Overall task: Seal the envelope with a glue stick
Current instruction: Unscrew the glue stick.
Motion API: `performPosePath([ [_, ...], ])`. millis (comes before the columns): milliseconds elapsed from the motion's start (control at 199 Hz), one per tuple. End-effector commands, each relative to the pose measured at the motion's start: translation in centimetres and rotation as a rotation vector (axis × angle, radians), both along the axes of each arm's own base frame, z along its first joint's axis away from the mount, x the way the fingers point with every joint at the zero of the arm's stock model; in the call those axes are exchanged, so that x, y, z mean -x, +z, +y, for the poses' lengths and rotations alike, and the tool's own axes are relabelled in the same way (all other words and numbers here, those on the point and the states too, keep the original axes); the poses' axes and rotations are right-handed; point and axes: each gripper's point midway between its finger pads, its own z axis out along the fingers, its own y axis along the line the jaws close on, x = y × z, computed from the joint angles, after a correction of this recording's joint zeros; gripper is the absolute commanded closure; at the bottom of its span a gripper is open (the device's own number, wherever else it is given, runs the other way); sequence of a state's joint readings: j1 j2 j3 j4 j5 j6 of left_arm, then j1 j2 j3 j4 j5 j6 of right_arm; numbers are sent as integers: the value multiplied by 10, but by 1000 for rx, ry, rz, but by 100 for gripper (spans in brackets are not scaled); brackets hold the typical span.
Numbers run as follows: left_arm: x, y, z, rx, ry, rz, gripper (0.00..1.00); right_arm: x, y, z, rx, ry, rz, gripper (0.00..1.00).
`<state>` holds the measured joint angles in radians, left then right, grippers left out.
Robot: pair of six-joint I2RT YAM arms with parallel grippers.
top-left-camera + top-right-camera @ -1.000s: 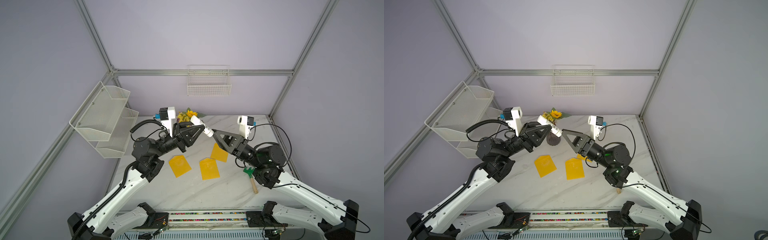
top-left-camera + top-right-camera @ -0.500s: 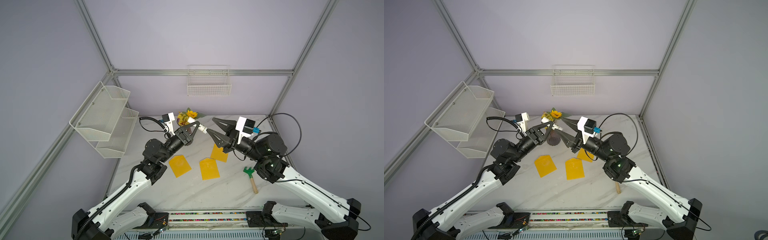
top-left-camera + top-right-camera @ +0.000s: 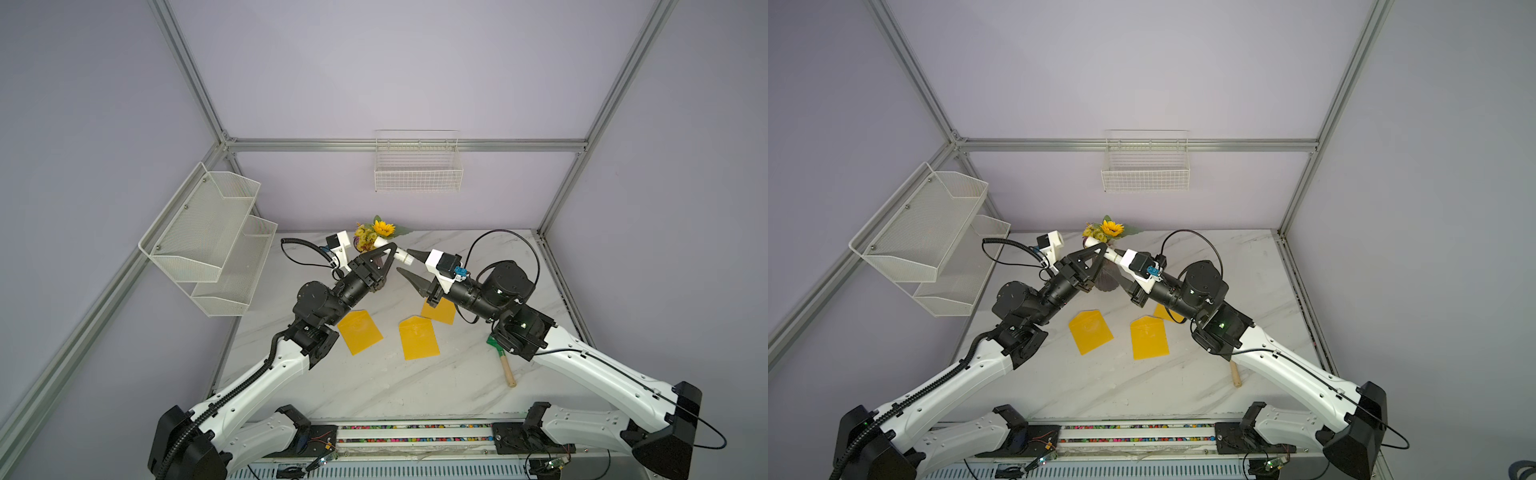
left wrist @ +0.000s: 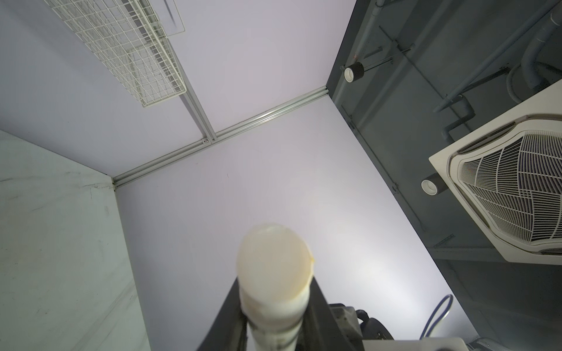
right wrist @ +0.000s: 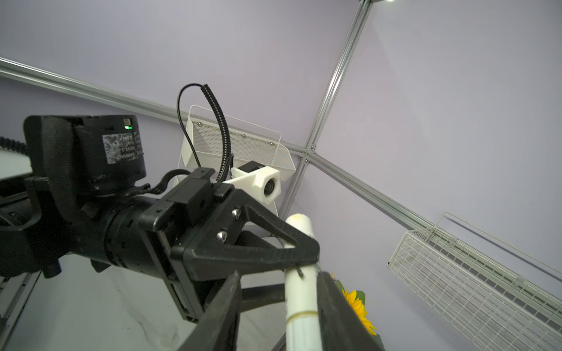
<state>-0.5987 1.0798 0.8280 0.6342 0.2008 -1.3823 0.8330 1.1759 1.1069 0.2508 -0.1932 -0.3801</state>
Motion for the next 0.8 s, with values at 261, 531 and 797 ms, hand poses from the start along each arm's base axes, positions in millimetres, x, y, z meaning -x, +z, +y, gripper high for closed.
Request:
performPosePath([
  [261, 14, 40, 13, 74, -2, -84, 94, -11, -12, -7, 44, -77, 20, 61],
  [531, 15, 43, 12, 85, -10, -82, 94, -18, -9, -12, 48, -131, 17, 61],
  [797, 16, 47, 6, 93, -47, -102, 94, -14, -2, -9, 42, -102, 9, 70],
])
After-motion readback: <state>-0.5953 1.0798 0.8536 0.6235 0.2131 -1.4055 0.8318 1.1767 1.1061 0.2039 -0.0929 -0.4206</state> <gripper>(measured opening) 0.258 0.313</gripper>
